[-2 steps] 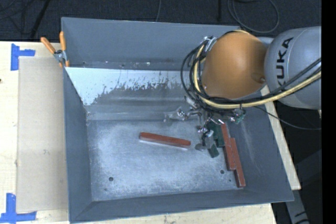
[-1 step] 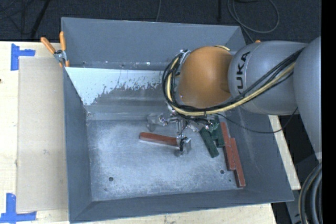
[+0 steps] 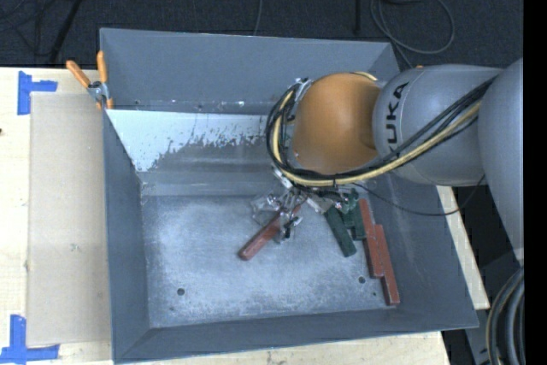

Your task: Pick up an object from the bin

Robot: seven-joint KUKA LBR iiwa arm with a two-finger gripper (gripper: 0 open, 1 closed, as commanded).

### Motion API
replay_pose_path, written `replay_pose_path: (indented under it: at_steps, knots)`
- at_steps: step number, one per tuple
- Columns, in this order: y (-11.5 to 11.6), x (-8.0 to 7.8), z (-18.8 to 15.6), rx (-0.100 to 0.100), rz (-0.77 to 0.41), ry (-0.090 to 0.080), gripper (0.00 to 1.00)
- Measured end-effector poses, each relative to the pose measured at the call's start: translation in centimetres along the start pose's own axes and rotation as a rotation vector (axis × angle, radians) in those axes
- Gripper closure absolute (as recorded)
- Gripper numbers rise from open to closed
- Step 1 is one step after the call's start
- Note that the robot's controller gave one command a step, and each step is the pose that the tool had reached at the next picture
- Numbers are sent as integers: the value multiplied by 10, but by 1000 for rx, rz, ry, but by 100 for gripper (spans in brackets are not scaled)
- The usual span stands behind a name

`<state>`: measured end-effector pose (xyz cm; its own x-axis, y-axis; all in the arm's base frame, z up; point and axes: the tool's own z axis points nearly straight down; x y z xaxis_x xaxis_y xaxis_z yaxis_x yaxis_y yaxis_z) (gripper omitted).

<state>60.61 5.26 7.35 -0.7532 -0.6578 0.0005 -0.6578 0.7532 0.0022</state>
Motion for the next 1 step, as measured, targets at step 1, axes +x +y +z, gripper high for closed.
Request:
replay_pose_path:
  at_steps: [1]
  knots:
    - [2, 10, -178, 9, -186, -9, 100]
